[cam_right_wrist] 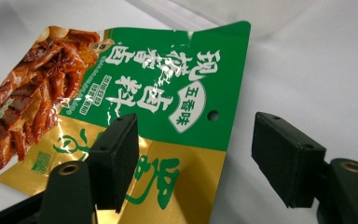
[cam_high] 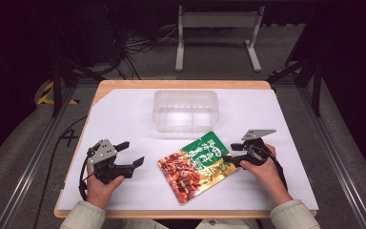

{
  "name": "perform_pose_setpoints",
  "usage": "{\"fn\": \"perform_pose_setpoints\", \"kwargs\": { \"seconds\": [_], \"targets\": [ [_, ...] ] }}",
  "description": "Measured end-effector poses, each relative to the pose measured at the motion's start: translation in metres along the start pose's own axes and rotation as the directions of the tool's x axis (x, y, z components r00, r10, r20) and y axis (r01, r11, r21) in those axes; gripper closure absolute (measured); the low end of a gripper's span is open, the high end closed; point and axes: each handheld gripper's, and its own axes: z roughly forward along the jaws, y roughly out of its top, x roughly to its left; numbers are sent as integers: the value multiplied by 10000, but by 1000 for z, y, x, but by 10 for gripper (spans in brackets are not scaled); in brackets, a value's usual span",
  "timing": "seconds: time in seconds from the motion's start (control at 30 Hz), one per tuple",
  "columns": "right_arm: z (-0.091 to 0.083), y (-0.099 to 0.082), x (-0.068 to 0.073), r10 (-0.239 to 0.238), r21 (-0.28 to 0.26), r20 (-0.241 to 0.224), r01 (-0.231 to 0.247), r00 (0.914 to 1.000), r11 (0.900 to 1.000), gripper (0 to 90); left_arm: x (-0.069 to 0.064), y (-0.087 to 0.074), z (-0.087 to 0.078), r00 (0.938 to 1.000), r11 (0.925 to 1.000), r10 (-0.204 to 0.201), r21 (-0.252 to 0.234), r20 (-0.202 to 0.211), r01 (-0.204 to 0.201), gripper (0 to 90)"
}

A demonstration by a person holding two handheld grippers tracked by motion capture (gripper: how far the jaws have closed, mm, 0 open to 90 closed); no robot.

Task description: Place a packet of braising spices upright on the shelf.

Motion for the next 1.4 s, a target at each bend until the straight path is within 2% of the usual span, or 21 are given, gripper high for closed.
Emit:
{"fn": "perform_pose_setpoints", "kwargs": {
  "seconds": [0.17, 0.37, 0.73, 0.9, 0.97, 1.1, 1.13, 1.23, 1.27, 1.33, 1.4],
  "targets": [
    [6, -3, -1, 179, 493, -255, -166, 9995, 9986, 306, 1, 0, 1, 10000, 10000, 49, 19, -24, -49, 213],
    [9, -5, -1, 209, 742, -342, -183, 9992, 9971, 301, 1, 0, 1, 10000, 10000, -32, 85, 36, 32, 213],
    [12, -6, -1, 335, 792, -712, -278, 9969, 9965, 293, 1, 0, 2, 10000, 9999, 18, 120, 34, -18, 213],
    [12, -6, 1, 515, 721, -1383, -418, 9891, 9965, 338, 1, 0, 3, 10000, 9998, 21, 174, 54, -22, 213],
    [12, -6, 1, 511, 709, -1403, -415, 9888, 9966, 347, 1, 0, 3, 10000, 9998, 18, 174, 62, -20, 213],
    [12, -6, 3, 389, 786, -1511, -272, 9877, 9965, 464, 1, 0, 4, 9999, 9998, 90, 201, 63, -91, 213],
    [13, -6, 4, 330, 841, -1490, -206, 9883, 9962, 511, 0, -1, 4, 10000, 9997, -30, 225, 87, 28, 213],
    [15, -7, 7, 90, 987, -1371, 47, 9905, 9951, 649, 1, 0, 4, 9999, 9997, 33, 236, 99, -36, 213],
    [16, -7, 7, 90, 1027, -1308, 45, 9914, 9947, 740, 0, 0, 4, 9999, 9997, 32, 234, 96, -34, 213],
    [16, -7, 7, 109, 1055, -1240, 22, 9922, 9944, 774, 0, 0, 4, 10000, 9997, 37, 238, 92, -39, 213],
    [16, -7, 5, 326, 1046, -1450, -175, 9889, 9944, 838, 0, -1, 4, 10000, 9997, 21, 228, 90, -23, 213]
  ]
}}
